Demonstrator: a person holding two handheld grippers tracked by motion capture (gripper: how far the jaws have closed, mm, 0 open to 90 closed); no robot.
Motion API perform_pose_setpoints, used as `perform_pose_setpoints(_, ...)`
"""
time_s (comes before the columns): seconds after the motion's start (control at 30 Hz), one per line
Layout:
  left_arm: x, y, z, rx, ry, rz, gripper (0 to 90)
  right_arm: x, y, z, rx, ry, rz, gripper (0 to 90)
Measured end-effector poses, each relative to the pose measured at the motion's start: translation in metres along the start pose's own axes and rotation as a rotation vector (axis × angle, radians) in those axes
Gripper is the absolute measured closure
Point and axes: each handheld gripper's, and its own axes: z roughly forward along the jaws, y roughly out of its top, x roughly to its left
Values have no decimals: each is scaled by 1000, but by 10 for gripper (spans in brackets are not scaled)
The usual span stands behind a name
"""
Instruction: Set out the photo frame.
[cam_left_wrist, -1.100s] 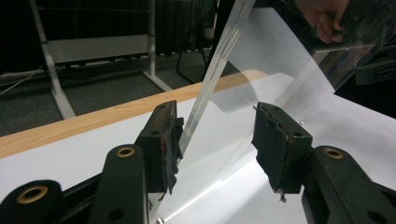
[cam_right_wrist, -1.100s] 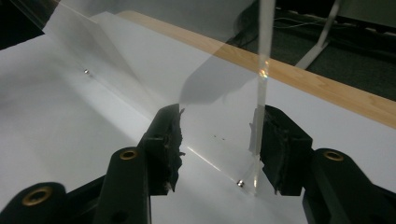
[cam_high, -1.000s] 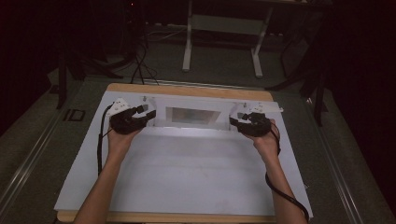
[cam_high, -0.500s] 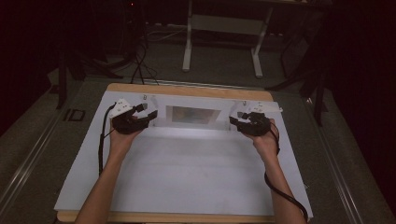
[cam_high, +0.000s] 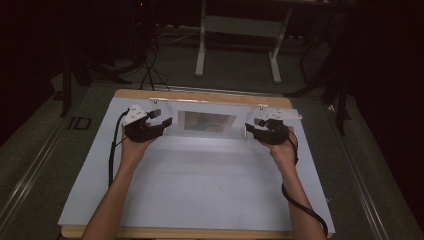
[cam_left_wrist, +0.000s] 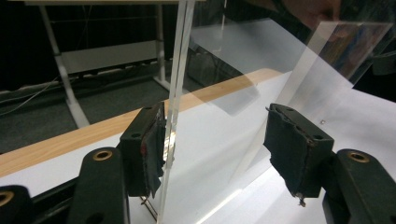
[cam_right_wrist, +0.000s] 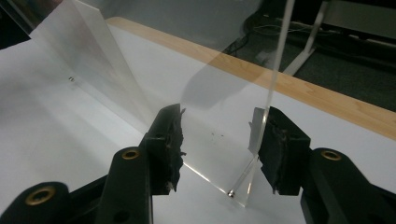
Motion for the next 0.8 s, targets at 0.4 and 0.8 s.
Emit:
perform_pose_setpoints(0.4,0,2,11,25,41,4,410,0,2,6,-1,-40,-18,520)
perform_pose_setpoints(0.8,2,2,15,31,59,20,406,2,-1,18,30,-77,-58,497)
